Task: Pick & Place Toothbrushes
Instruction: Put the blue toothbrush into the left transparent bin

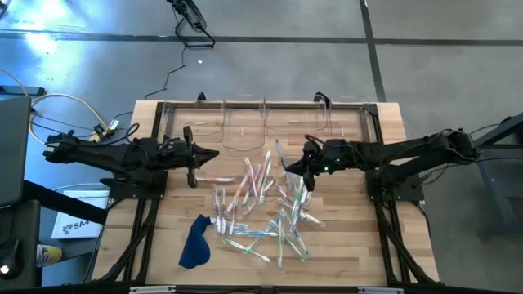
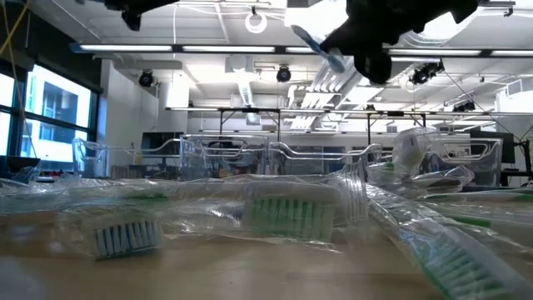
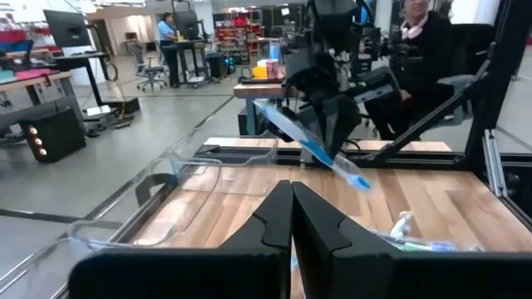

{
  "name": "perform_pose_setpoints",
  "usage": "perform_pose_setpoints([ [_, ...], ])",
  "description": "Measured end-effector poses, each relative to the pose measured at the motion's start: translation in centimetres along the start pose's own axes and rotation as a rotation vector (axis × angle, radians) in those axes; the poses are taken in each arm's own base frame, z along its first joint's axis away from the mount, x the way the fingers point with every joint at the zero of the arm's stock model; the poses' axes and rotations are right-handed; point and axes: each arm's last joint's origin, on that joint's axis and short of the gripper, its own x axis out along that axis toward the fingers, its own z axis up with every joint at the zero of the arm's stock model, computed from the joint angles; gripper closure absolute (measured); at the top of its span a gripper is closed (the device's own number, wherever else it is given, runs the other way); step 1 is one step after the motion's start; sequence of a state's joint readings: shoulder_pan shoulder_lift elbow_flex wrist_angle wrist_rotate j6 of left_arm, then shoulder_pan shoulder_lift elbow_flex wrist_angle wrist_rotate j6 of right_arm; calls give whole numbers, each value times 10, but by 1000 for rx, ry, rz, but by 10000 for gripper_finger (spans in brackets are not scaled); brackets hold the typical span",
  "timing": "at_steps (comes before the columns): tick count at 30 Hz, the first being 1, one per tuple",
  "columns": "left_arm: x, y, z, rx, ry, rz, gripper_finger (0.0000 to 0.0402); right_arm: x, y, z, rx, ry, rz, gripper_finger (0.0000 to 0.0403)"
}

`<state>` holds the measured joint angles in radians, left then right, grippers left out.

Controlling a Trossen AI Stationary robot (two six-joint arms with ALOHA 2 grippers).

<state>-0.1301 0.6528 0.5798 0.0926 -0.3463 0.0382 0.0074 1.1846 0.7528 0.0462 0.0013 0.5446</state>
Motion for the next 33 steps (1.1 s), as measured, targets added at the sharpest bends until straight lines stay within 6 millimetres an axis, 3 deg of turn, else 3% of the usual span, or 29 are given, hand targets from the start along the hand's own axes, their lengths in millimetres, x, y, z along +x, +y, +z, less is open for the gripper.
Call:
perform_pose_setpoints([
  [7,15,27,4,-76,145,26,402,0,0,6,-23,-55,19,399],
  [14,44,48,11,-63,-7,-137,402,-1,4,12,-49,-130,32,399],
  [22,92,51,-2,-79,-137,-210,398,-2,5,18,-67,-205,6,399],
  [28,110,52,-13,-163,-139,-207,345,-2,4,17,-88,-203,-8,399],
  [33,127,53,-2,-215,-152,-224,280,1,2,16,-163,-213,-59,399],
])
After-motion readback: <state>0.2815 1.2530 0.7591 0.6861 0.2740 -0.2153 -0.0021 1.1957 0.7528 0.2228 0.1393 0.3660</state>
